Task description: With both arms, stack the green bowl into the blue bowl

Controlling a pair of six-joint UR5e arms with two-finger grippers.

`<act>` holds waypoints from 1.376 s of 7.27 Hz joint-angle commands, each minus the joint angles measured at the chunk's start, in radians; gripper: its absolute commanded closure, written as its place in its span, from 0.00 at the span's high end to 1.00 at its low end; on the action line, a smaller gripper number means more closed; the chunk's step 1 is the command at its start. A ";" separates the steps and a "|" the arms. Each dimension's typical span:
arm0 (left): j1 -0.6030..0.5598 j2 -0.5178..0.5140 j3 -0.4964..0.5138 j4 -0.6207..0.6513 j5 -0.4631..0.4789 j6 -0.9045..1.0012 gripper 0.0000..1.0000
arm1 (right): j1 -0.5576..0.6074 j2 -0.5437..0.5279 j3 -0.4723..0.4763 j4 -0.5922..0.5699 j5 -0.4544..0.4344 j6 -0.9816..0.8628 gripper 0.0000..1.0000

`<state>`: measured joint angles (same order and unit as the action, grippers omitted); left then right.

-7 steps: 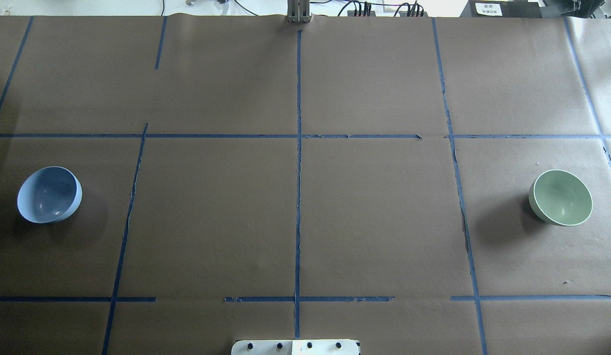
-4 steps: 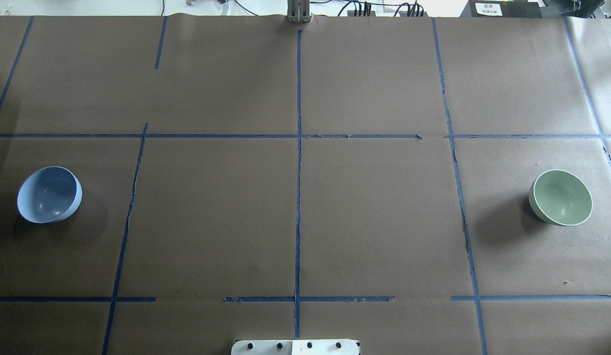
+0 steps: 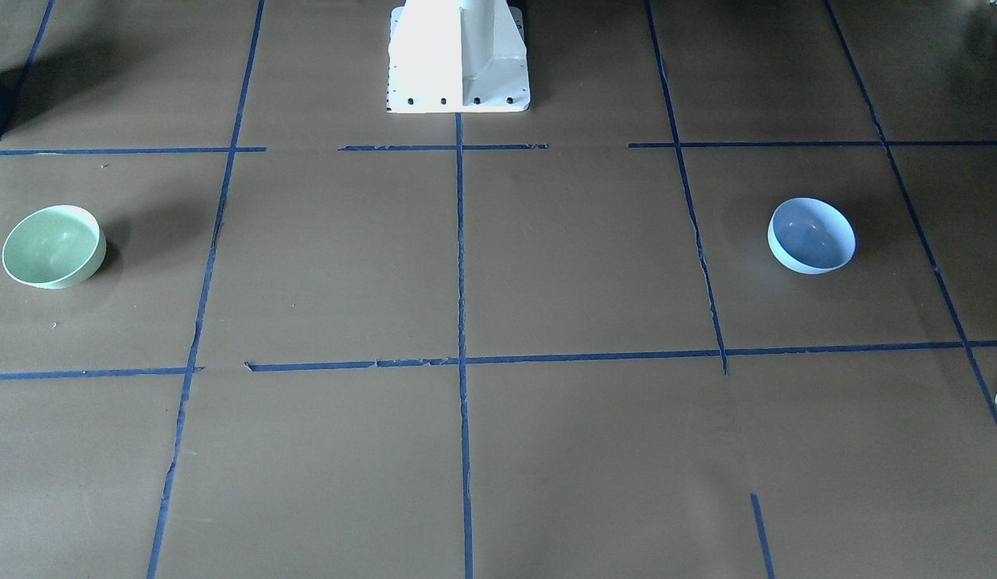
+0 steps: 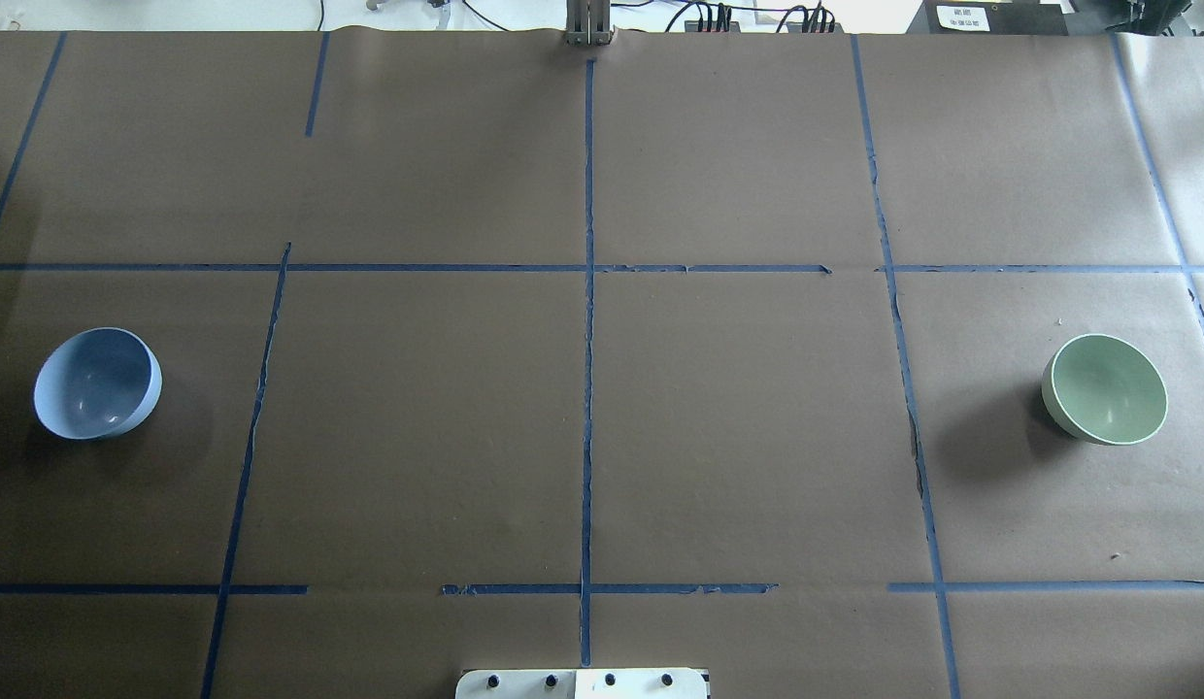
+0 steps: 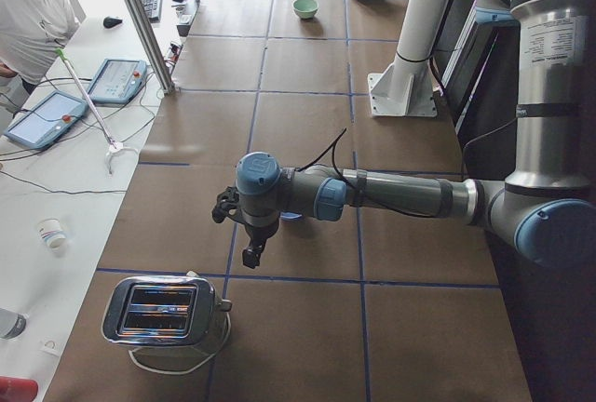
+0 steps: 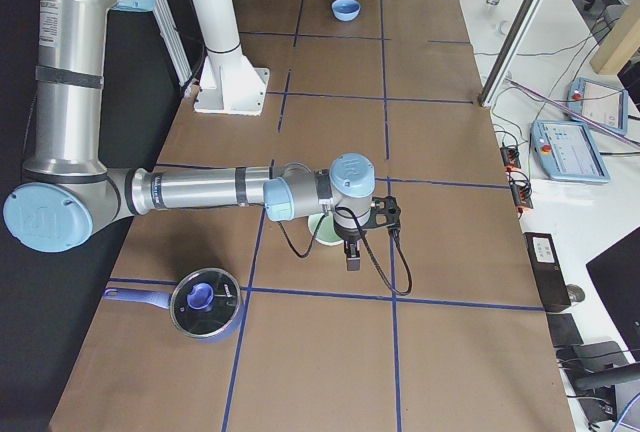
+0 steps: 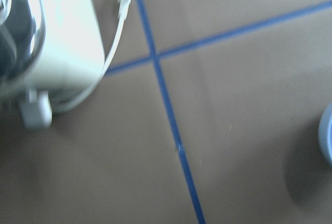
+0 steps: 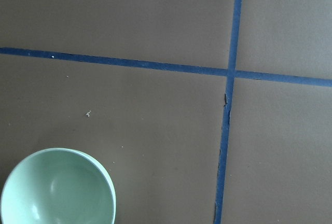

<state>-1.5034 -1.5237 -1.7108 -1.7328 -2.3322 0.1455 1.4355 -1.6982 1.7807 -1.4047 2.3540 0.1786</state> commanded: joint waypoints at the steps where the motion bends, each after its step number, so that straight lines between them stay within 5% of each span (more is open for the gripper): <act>1: 0.040 -0.013 0.022 -0.130 -0.003 -0.131 1.00 | -0.039 -0.003 0.000 0.098 0.014 0.100 1.00; 5: 0.366 0.089 0.014 -0.472 0.097 -0.804 1.00 | -0.072 -0.014 -0.001 0.128 0.013 0.094 1.00; 7: 0.532 0.089 0.023 -0.479 0.203 -0.924 1.00 | -0.073 -0.014 -0.003 0.128 0.011 0.088 1.00; 9: 0.565 0.089 0.030 -0.479 0.206 -0.932 0.94 | -0.073 -0.014 -0.004 0.128 0.011 0.091 1.00; 10: 0.565 0.091 0.030 -0.479 0.205 -0.936 0.38 | -0.073 -0.014 -0.003 0.128 0.011 0.094 1.00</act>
<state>-0.9473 -1.4339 -1.6828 -2.2114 -2.1296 -0.7832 1.3623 -1.7119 1.7772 -1.2763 2.3655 0.2702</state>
